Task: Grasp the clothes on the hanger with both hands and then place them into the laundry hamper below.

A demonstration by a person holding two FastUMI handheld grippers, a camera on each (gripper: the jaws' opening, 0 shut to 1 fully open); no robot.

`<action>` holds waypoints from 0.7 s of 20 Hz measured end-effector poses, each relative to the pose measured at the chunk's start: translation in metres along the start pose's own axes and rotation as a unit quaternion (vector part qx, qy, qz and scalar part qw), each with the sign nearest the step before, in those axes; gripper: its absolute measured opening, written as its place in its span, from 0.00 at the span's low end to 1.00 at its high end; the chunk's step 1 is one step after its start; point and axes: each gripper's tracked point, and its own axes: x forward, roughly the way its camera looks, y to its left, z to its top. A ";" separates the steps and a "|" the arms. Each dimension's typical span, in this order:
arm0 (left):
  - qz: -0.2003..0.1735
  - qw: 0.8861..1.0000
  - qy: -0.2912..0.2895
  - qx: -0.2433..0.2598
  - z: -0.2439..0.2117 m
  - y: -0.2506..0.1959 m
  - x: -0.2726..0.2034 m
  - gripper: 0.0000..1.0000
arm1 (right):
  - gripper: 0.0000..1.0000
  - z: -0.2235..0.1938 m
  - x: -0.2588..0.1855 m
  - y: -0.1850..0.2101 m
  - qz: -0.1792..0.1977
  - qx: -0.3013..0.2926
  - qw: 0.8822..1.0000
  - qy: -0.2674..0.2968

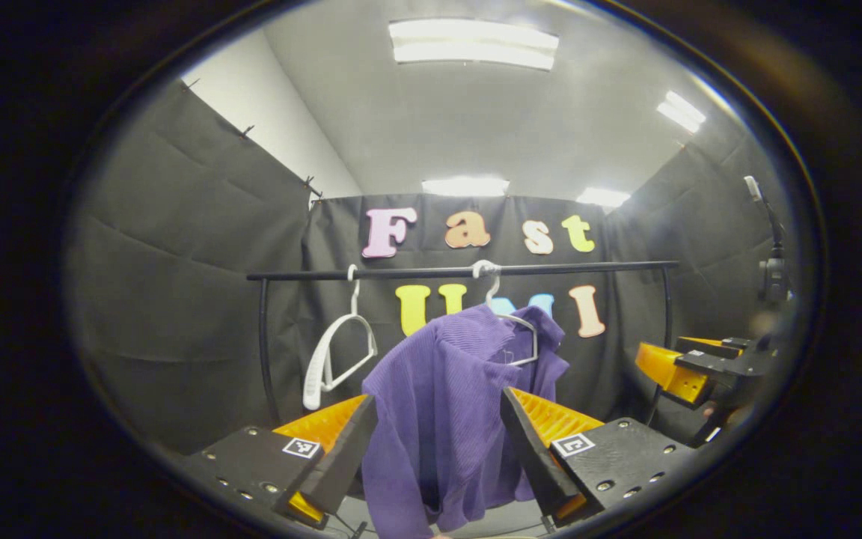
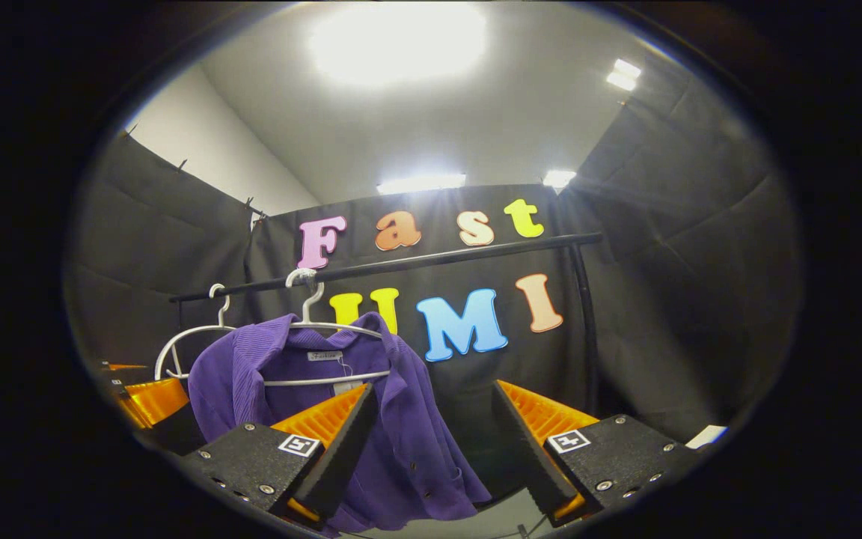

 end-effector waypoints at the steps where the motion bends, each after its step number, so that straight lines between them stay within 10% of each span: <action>1: -0.002 1.000 0.004 0.002 -0.003 -0.007 0.008 1.00 | 0.94 -0.003 0.011 0.001 0.007 0.005 1.000 0.002; 14: 0.062 0.997 0.025 0.029 -0.039 -0.030 0.077 1.00 | 0.95 -0.047 0.120 0.031 0.099 -0.004 0.995 0.027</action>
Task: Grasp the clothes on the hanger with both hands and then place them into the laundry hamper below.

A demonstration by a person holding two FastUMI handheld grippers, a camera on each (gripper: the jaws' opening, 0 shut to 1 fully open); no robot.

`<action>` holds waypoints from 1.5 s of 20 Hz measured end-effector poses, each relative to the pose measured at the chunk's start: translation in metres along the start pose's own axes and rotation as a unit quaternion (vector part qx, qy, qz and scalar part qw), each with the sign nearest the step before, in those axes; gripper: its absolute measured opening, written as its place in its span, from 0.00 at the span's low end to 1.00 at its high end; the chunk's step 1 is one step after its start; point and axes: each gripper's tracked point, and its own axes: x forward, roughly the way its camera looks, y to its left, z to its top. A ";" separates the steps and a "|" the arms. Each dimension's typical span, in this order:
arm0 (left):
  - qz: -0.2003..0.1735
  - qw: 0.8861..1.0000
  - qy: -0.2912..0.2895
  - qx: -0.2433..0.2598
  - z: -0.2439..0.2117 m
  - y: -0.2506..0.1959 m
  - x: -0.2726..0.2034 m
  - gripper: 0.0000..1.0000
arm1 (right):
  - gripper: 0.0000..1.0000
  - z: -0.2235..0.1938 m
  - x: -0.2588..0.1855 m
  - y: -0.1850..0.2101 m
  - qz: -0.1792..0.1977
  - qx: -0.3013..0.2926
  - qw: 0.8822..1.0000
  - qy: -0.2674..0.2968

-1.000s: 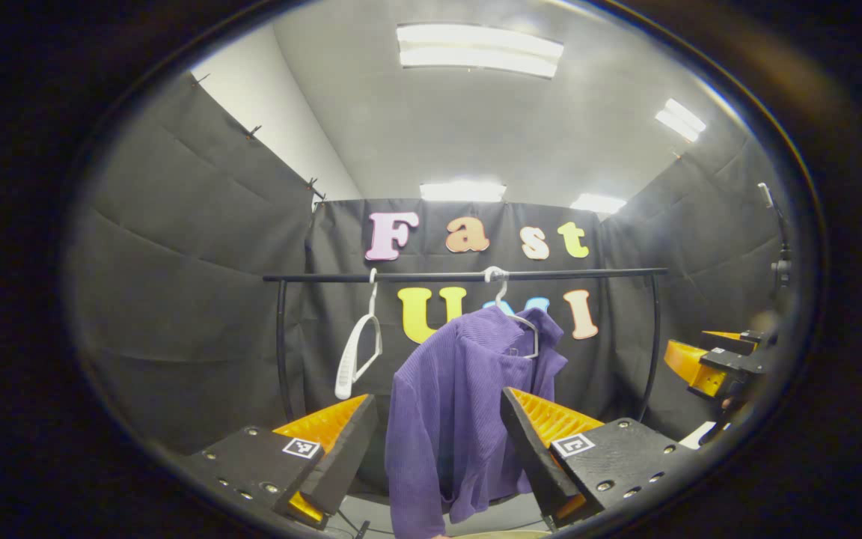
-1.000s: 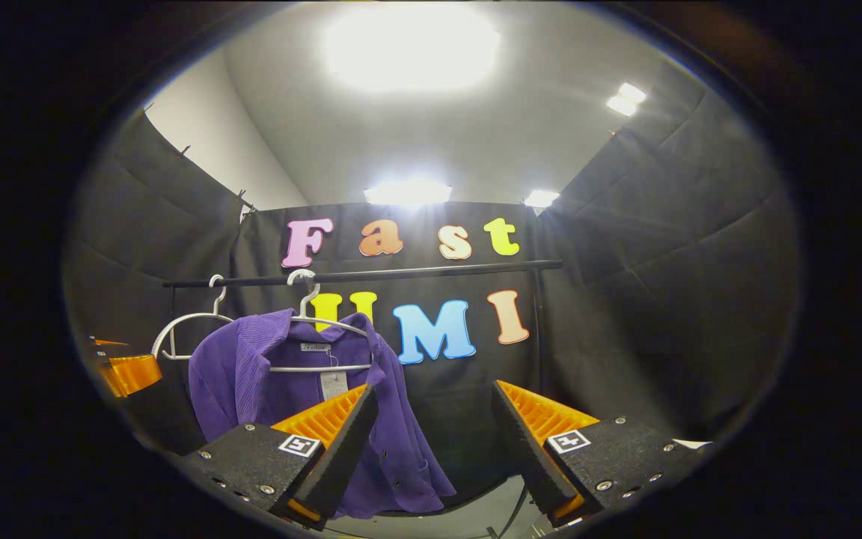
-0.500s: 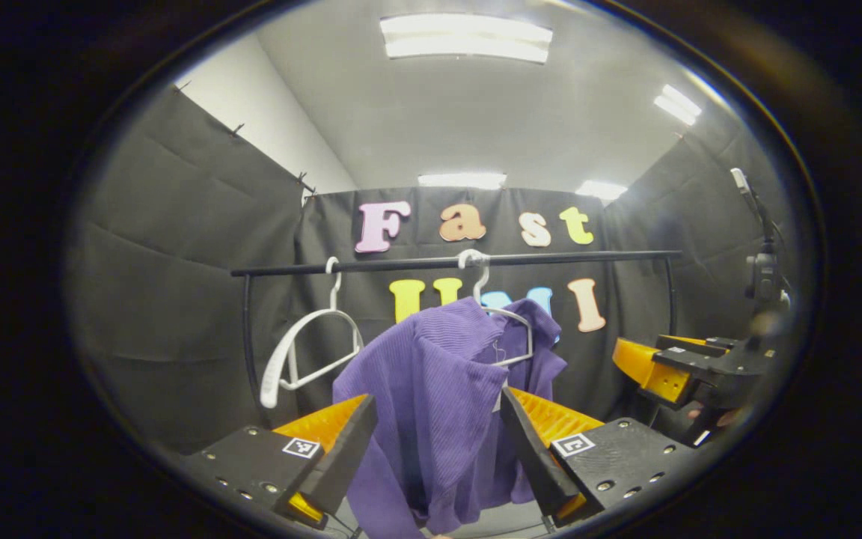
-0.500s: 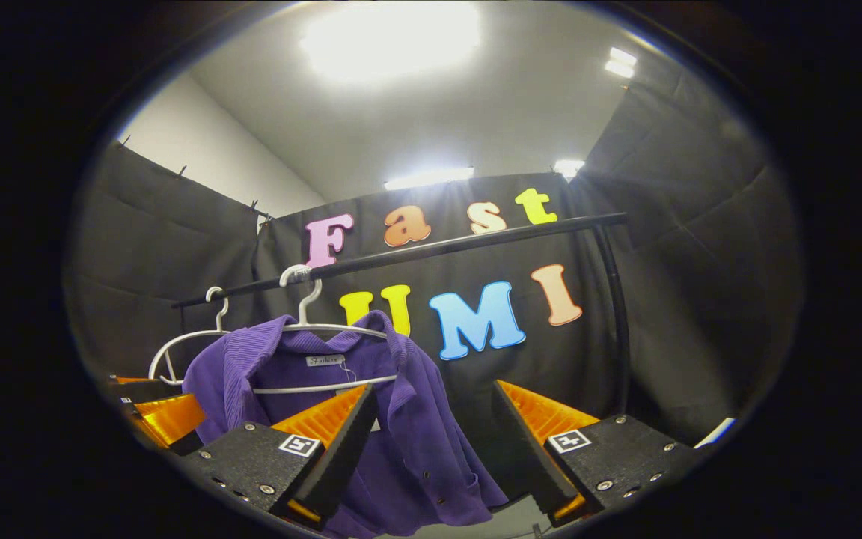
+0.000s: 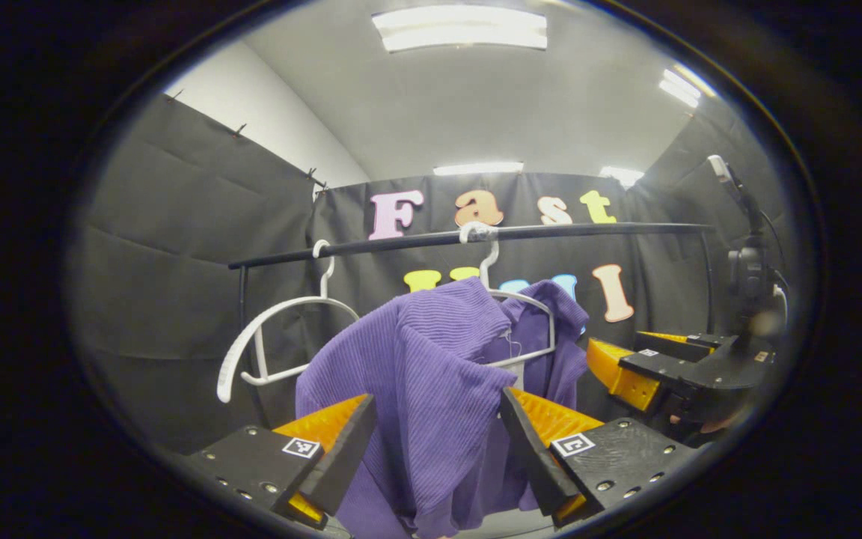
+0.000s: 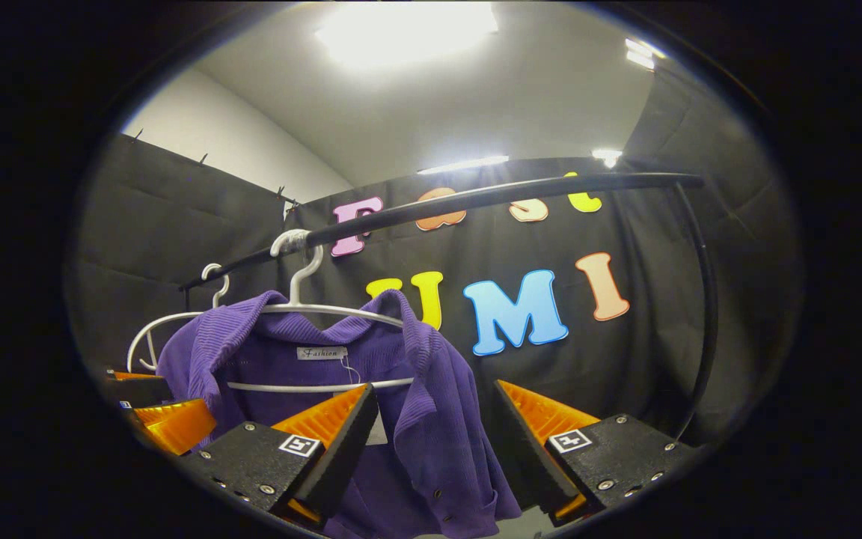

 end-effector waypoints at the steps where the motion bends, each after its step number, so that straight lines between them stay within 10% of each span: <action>1: 0.008 1.000 0.000 0.003 -0.002 0.000 0.004 1.00 | 0.95 -0.005 0.007 0.003 0.006 0.001 1.000 0.002; 11: 0.068 0.997 -0.019 0.014 -0.004 -0.001 0.029 0.97 | 0.80 -0.041 0.070 0.003 0.011 0.007 0.999 0.029; 15: 0.085 0.996 0.006 0.028 -0.020 0.008 0.037 0.53 | 0.57 -0.050 0.077 0.003 0.012 0.011 0.999 0.039; 17: 0.093 0.995 0.018 0.029 -0.028 0.013 0.040 0.64 | 0.35 -0.048 0.082 0.006 0.019 0.006 0.999 0.032; 19: 0.090 0.995 0.028 0.021 -0.034 0.013 0.039 0.43 | 0.06 -0.040 0.082 0.001 0.014 -0.017 1.000 0.015; 23: 0.086 0.996 0.017 0.021 -0.027 0.016 0.039 0.01 | 0.02 -0.016 0.078 0.001 0.012 -0.071 0.997 -0.026; 30: 0.057 0.996 -0.050 0.041 0.042 0.023 0.004 0.01 | 0.02 0.025 0.083 -0.028 -0.027 -0.094 0.991 -0.088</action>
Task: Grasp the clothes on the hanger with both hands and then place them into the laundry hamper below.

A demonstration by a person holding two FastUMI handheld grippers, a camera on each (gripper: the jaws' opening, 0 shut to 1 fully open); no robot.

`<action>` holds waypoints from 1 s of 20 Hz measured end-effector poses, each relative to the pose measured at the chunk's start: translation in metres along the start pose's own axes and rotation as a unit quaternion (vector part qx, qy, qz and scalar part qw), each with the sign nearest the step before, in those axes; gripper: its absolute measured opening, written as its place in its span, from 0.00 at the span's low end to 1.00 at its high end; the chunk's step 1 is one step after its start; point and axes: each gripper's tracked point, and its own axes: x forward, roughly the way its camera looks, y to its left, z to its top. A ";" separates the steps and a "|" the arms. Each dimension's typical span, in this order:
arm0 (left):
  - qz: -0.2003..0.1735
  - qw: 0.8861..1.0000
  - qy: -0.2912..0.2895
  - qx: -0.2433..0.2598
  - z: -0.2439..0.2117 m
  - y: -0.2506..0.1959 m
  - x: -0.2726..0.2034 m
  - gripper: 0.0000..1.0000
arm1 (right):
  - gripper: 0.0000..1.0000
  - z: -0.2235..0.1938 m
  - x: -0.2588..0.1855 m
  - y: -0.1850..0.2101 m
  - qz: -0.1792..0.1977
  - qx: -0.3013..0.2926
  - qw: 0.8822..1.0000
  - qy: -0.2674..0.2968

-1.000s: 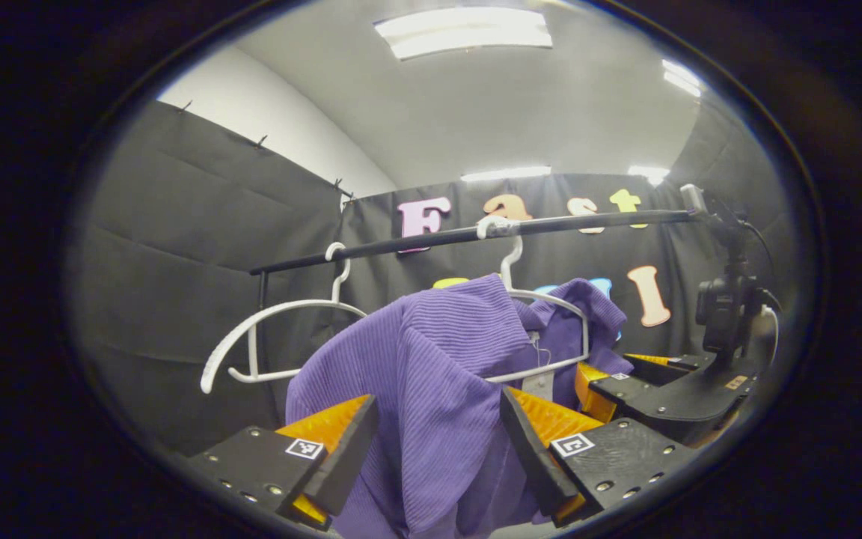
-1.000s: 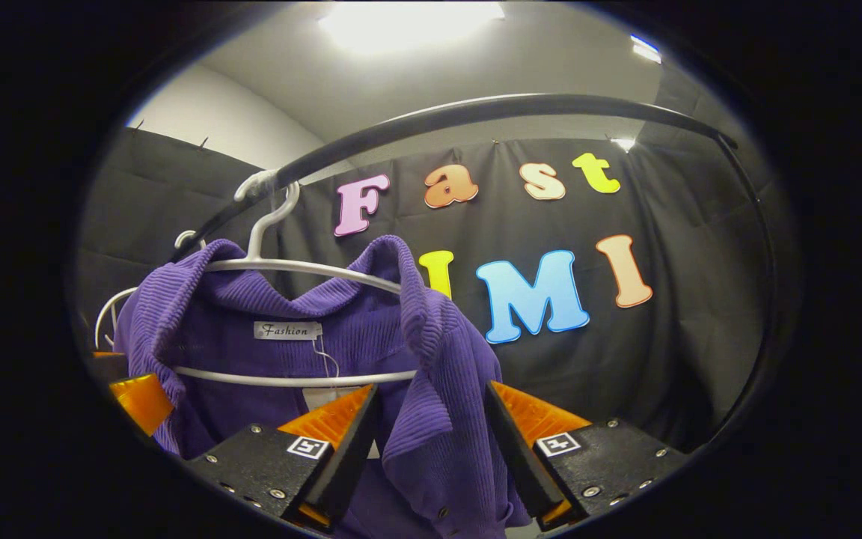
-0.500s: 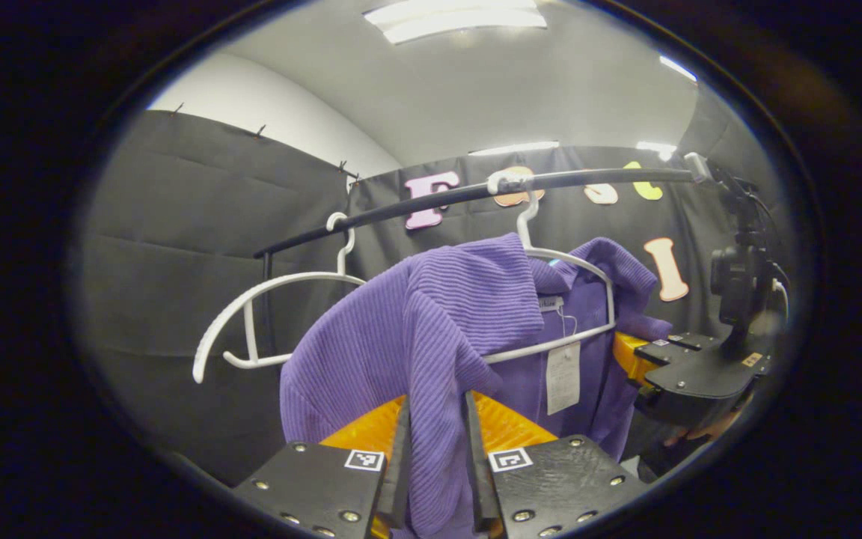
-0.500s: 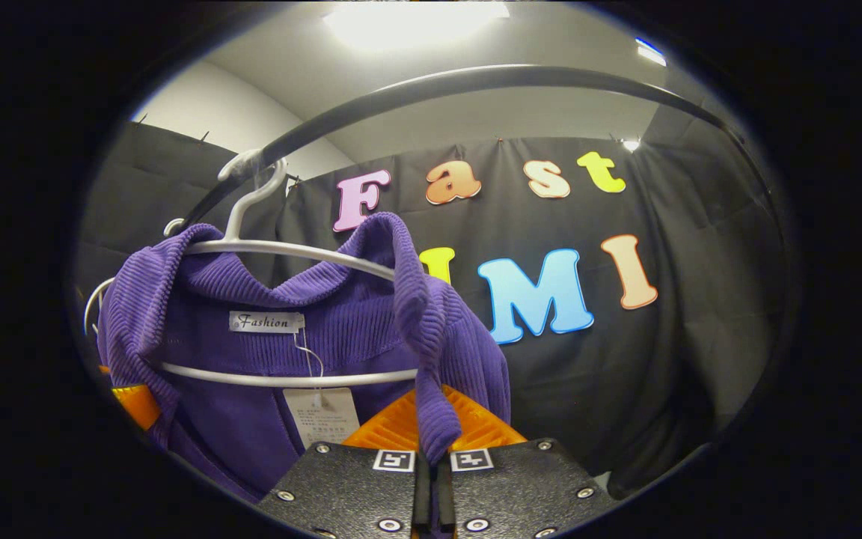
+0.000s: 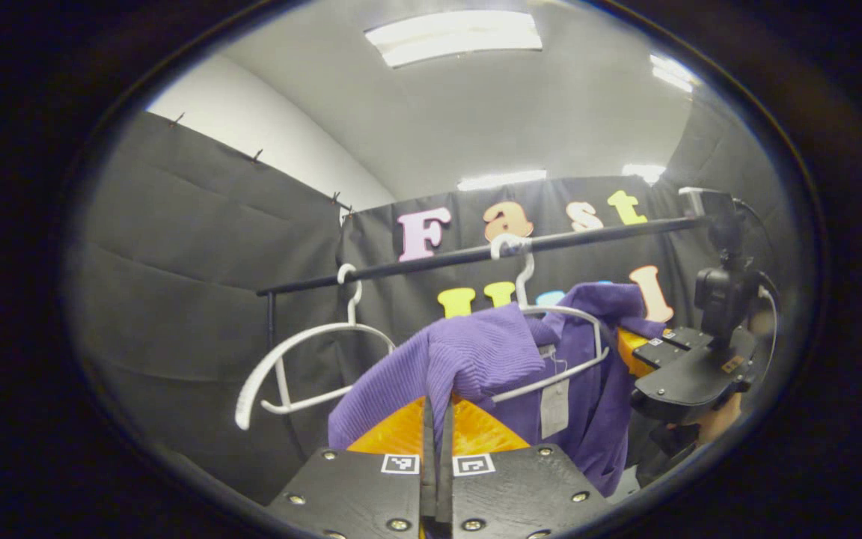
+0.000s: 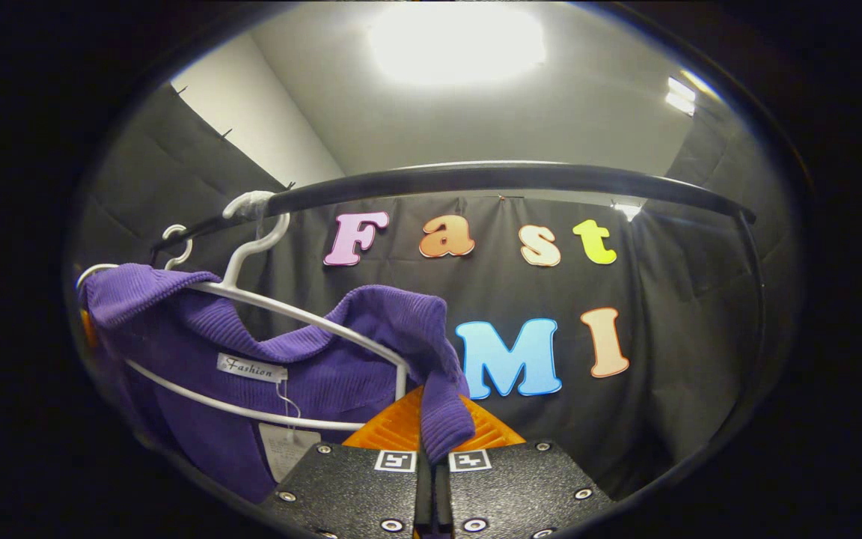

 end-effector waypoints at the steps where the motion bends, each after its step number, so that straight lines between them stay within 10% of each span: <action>1: -0.002 1.000 0.000 0.007 0.004 0.003 0.000 0.06 | 0.02 0.001 0.003 -0.005 -0.005 0.000 1.000 -0.003; 14: 0.050 0.991 -0.106 0.064 0.128 0.091 -0.001 0.05 | 0.01 -0.027 0.042 -0.063 -0.057 0.027 0.998 0.014; 20: 0.009 0.999 -0.030 0.022 0.066 0.067 0.006 0.01 | 0.01 -0.033 0.047 -0.064 -0.061 0.045 0.997 0.027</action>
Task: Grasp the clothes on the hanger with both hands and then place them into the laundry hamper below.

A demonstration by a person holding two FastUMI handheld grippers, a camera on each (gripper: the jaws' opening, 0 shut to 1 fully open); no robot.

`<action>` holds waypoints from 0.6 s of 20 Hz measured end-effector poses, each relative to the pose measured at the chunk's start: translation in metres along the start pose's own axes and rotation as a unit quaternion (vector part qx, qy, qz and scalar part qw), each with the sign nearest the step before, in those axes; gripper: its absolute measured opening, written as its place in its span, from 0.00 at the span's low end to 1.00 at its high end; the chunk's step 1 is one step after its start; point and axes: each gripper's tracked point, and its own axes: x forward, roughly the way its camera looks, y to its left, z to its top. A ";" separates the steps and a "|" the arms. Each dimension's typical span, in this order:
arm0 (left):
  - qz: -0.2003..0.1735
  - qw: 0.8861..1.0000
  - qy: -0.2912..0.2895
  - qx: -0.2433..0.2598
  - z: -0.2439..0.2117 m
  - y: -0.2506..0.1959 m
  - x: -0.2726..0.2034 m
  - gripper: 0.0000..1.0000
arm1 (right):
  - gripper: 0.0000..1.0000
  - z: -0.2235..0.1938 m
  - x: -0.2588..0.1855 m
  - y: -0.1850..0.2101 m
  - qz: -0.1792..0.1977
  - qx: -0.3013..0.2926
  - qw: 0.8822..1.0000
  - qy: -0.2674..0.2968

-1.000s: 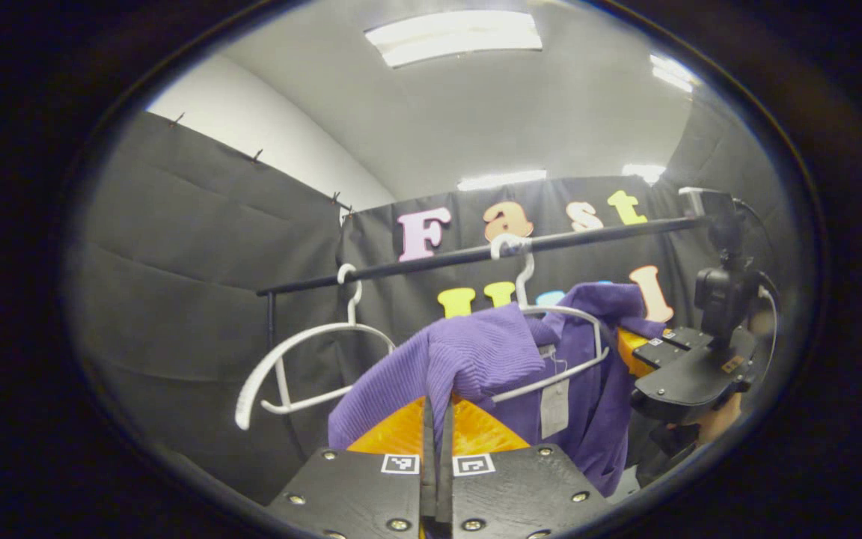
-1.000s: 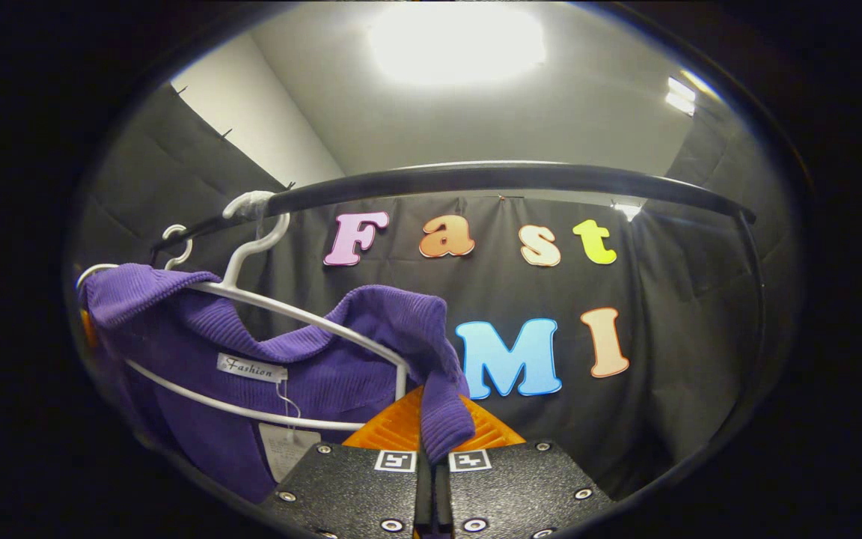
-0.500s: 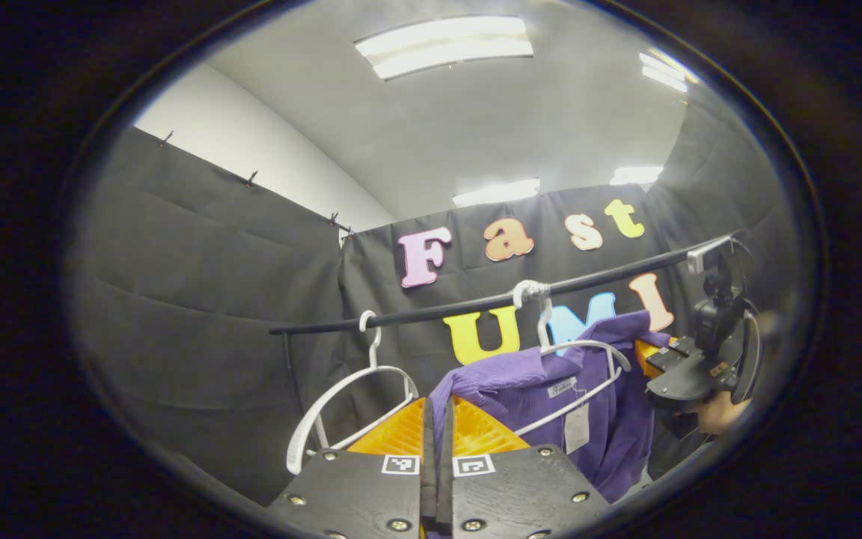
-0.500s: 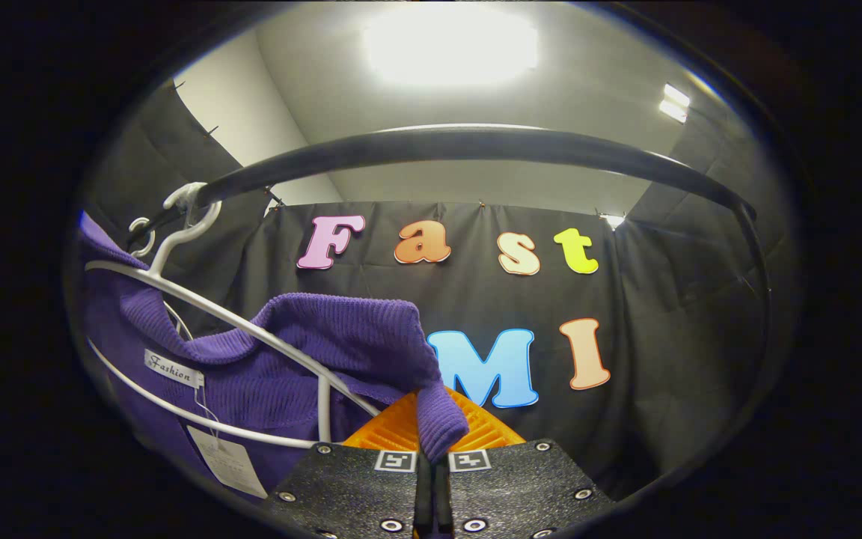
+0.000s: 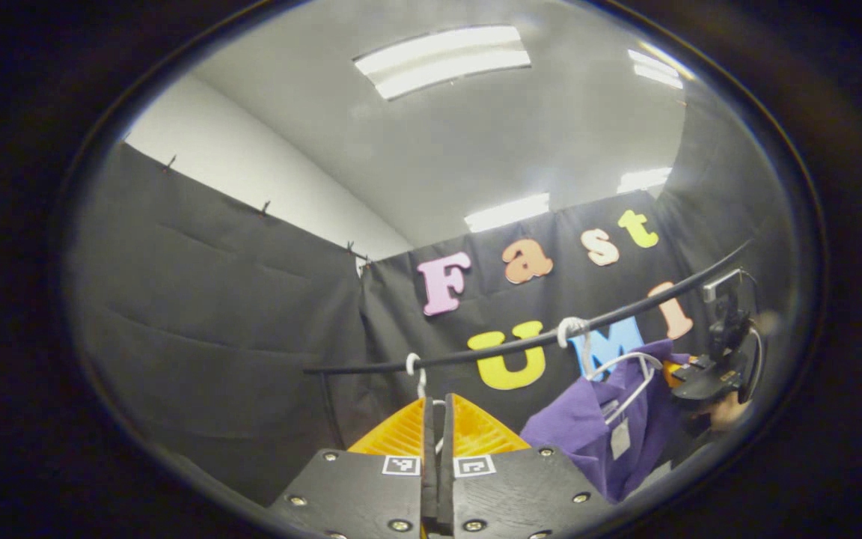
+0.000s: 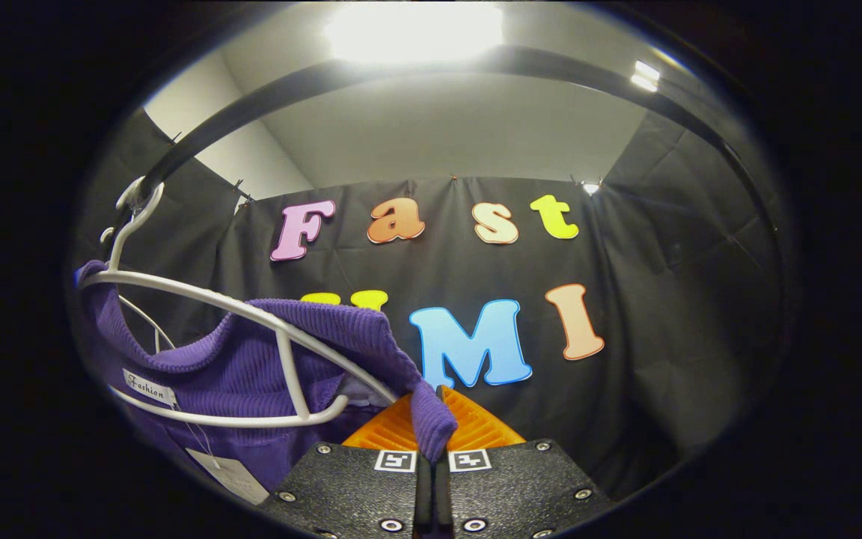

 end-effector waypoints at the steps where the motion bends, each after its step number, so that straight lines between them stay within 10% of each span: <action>1: -0.010 1.000 0.012 -0.012 -0.013 -0.011 0.002 0.06 | 0.01 0.000 -0.001 0.000 -0.001 0.002 1.000 0.002; 2: -0.025 0.999 0.024 -0.027 -0.027 -0.026 0.001 0.01 | 0.02 -0.001 -0.002 0.001 0.000 0.004 1.000 0.005; 5: -0.046 0.995 0.066 -0.060 -0.069 -0.053 0.001 0.48 | 0.02 -0.003 -0.006 0.001 0.004 -0.001 1.000 0.009; 12: -0.039 0.988 0.144 -0.039 -0.145 -0.083 0.007 0.69 | 0.02 -0.002 -0.014 -0.003 0.015 -0.014 1.000 0.007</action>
